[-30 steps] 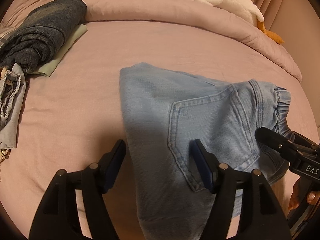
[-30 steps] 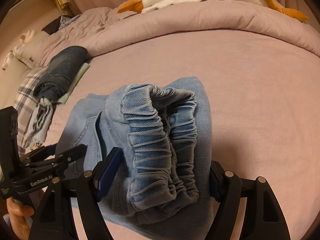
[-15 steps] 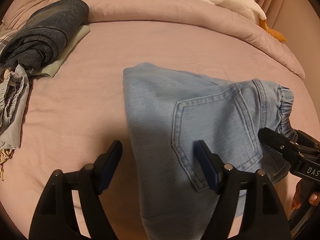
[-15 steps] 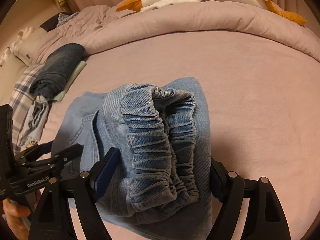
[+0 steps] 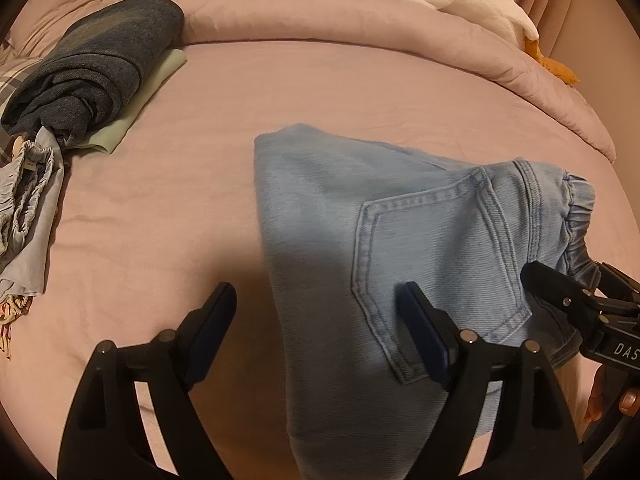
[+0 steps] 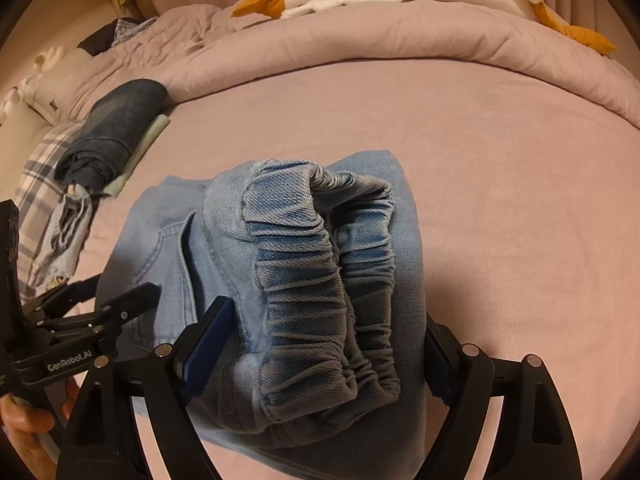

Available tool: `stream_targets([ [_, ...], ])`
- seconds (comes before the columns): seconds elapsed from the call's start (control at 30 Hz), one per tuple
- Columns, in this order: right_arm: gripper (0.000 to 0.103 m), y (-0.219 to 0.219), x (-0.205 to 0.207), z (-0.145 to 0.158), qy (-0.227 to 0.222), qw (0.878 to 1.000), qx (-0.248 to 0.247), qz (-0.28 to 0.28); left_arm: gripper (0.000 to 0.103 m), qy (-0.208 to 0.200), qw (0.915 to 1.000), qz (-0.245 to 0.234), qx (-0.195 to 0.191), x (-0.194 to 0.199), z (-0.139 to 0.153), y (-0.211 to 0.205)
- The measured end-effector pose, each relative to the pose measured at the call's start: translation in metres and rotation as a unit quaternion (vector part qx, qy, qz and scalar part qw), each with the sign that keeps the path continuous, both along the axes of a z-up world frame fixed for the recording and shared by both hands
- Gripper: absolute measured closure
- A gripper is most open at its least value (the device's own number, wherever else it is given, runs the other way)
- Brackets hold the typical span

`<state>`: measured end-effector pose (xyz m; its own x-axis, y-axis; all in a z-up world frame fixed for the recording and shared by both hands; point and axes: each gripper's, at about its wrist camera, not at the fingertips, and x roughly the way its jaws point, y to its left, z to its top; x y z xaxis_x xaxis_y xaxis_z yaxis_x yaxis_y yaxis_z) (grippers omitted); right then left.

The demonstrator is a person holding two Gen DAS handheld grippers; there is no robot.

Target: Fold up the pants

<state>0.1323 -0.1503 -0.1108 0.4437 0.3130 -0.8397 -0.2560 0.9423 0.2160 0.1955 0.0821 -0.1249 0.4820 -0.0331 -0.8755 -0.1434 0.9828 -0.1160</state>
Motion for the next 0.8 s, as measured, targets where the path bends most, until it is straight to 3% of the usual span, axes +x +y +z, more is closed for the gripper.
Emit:
stream_targets([
  [0.8, 0.012, 0.0037, -0.0023, 0.0005, -0.001, 1.000, -0.025, -0.003, 0.006, 0.009, 0.9996, 0.018, 0.020, -0.0062, -0.0018, 0.0030],
])
